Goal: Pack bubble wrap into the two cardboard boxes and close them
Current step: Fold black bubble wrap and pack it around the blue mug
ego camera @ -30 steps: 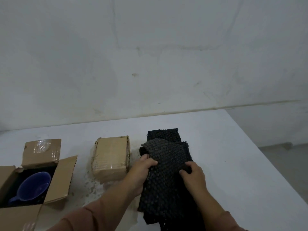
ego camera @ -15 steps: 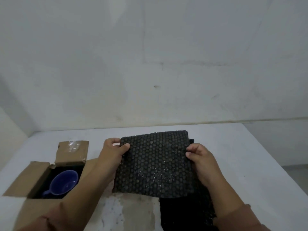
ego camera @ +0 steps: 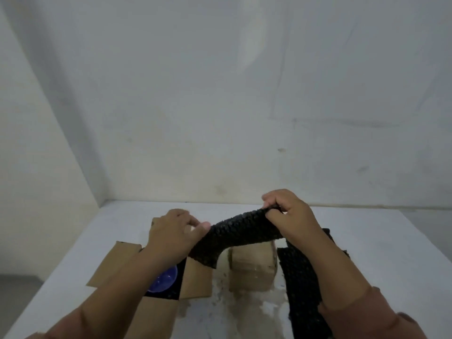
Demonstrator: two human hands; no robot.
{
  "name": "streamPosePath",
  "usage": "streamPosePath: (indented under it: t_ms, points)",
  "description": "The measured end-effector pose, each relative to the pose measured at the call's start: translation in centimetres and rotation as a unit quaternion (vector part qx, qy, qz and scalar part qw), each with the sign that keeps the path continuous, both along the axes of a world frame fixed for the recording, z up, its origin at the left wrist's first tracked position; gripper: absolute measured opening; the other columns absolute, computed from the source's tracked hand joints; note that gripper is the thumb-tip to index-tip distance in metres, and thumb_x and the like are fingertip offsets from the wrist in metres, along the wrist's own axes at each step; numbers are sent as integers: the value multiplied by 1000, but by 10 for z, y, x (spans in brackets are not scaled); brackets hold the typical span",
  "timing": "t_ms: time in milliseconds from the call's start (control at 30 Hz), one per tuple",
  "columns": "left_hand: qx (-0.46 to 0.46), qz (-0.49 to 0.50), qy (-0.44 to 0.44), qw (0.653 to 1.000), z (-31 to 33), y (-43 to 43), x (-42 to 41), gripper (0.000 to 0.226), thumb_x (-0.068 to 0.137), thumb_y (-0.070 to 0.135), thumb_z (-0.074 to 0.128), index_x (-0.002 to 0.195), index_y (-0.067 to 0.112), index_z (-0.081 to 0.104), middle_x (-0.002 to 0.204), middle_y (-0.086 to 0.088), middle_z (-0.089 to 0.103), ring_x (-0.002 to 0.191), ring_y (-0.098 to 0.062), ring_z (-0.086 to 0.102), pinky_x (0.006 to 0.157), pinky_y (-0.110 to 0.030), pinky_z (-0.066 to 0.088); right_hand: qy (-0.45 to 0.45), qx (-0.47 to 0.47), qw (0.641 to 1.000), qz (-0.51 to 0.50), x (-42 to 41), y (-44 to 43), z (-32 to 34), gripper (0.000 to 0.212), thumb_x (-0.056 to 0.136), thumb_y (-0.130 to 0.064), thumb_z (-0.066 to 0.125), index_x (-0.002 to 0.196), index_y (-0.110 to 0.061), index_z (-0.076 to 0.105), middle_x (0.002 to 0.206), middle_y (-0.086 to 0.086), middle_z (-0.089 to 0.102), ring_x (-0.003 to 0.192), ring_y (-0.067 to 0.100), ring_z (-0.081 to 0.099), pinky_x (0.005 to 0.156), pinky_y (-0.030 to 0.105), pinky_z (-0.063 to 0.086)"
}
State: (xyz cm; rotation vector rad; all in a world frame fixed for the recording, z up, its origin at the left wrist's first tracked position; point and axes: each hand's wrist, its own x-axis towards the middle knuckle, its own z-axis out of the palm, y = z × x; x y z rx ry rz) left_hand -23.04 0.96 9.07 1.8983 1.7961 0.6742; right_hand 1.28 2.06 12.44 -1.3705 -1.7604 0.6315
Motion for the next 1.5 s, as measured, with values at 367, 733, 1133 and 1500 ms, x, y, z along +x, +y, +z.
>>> streamPosePath:
  t_ms: [367,733,1133,1500]
  points:
    - [-99,-2,-407,908,15,8,-44,9,90,15,62,82,11,64,82,-7,70,77,-21,64,67,-31,47,180,-104,976,-59,-80,18,-2,64,84,-35,66,139,-28,35,128,-8,47,116,13,49,98,33,41]
    - [-185,5,-486,854,-8,6,-89,23,94,-1,46,82,8,64,84,-10,69,76,-21,64,59,-26,51,338,-290,892,69,-118,14,-50,23,87,6,53,97,-4,71,96,13,73,87,26,68,73,32,54]
    - [-264,36,-491,829,-27,1,-106,34,88,-11,44,114,5,59,111,-17,68,103,-33,64,81,-43,55,195,-225,951,81,-131,19,-59,33,85,-5,59,109,-28,64,111,0,61,105,19,60,87,30,52]
    - [-211,57,-532,818,-35,-6,-135,31,93,1,35,87,-2,65,94,-16,66,86,-25,63,65,-27,56,269,-324,902,95,-154,25,-66,46,89,6,39,66,-11,75,83,11,70,83,26,65,64,30,54]
